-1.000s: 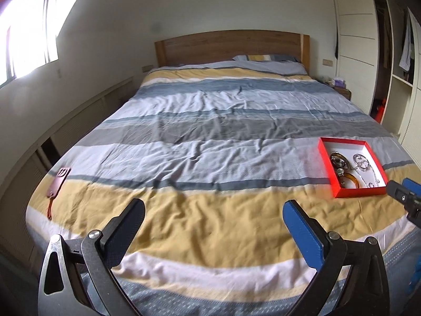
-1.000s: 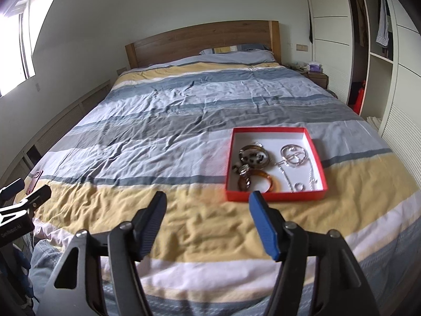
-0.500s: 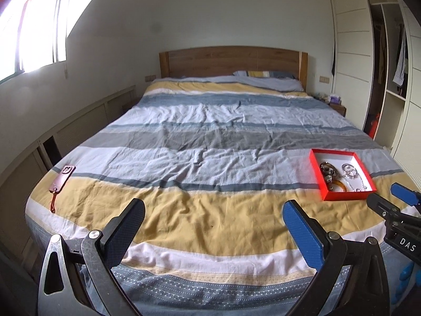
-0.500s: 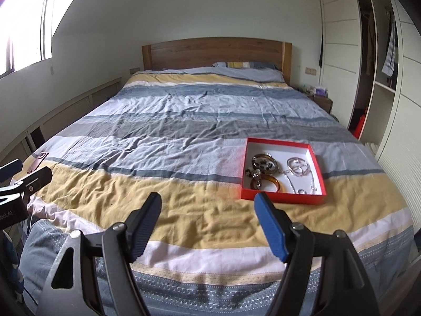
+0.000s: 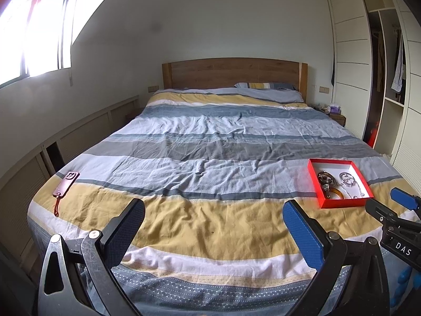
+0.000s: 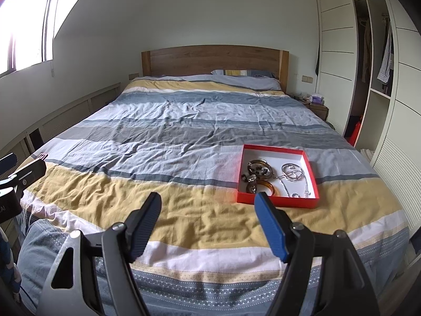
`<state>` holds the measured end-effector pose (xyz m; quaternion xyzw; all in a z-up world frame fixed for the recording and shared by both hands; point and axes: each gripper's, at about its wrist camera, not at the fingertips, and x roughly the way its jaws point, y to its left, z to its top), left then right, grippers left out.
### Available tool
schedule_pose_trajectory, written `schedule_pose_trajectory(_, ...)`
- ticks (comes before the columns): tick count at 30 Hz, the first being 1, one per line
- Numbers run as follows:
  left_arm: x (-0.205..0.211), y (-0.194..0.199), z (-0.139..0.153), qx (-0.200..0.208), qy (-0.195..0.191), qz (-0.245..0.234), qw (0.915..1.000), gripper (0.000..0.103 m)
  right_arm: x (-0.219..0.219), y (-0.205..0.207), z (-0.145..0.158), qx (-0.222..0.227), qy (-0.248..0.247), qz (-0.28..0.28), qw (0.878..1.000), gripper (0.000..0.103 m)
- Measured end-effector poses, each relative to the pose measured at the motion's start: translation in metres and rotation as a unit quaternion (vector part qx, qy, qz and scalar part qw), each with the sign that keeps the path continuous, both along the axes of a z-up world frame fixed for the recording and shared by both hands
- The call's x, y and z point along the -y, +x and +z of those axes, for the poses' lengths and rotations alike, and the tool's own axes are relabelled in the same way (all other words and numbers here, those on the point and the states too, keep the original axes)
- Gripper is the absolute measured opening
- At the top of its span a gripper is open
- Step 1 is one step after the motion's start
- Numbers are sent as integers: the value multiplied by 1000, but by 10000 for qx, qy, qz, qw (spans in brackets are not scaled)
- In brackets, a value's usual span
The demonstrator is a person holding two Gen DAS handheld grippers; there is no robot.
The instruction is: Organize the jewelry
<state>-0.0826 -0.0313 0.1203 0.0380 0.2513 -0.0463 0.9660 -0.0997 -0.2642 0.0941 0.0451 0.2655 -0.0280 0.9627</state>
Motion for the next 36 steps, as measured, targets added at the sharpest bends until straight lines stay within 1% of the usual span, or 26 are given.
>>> schedule_pose_trajectory(20, 2, 9, -16, -276, 132, 48, 9995, 102, 7, 0, -12, -125, 41, -102, 9999, 72)
schedule_pose_trajectory(26, 2, 11, -20, -351, 138, 35, 9993, 102, 11, 1, -20, -206, 76, -154, 9996, 72)
schedule_pose_trajectory(36, 2, 15, -27, -455, 140, 27, 9989, 102, 14, 4, -25, -300, 81, -219, 9993, 72)
